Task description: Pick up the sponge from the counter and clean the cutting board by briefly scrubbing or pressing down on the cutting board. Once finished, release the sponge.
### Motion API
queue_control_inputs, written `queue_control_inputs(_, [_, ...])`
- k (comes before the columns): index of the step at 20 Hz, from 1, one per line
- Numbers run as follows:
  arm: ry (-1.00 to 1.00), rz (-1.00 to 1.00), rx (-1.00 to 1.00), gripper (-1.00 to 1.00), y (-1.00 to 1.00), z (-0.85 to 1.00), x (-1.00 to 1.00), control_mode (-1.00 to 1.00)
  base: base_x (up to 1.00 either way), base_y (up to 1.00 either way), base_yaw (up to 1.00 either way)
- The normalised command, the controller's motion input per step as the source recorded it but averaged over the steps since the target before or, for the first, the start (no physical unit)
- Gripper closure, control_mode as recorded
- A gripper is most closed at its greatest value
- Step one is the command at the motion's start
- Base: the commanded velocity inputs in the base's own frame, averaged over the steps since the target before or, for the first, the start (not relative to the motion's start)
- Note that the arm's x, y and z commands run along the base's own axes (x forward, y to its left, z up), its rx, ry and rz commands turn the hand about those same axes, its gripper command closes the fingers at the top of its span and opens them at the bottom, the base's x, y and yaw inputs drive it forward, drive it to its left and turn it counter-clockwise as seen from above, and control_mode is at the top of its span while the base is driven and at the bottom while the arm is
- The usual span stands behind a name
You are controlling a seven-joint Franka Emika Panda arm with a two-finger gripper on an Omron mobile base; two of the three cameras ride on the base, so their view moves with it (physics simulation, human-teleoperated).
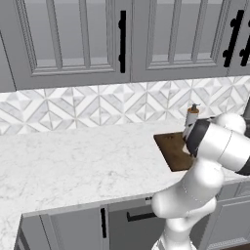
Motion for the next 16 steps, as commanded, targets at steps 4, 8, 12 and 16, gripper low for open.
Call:
queue_control_inputs(4, [0.10, 0.00, 0.00, 1.00, 0.00, 0.00, 0.40, -1.00, 0.00, 0.00, 0.00])
queue_control_inputs(8, [0.12, 0.00, 0.00, 1.00, 0.00, 0.03, 0.14, -1.00, 0.00, 0.00, 0.00])
queue_control_inputs(12, [0.01, 0.05, 0.00, 1.00, 0.00, 0.01, 0.00, -1.00, 0.00, 0.00, 0.00])
queue_control_inputs(16, [-0.09, 0.04, 0.00, 1.00, 0.02, -0.26, 0.11, -1.00, 0.00, 0.00, 0.00])
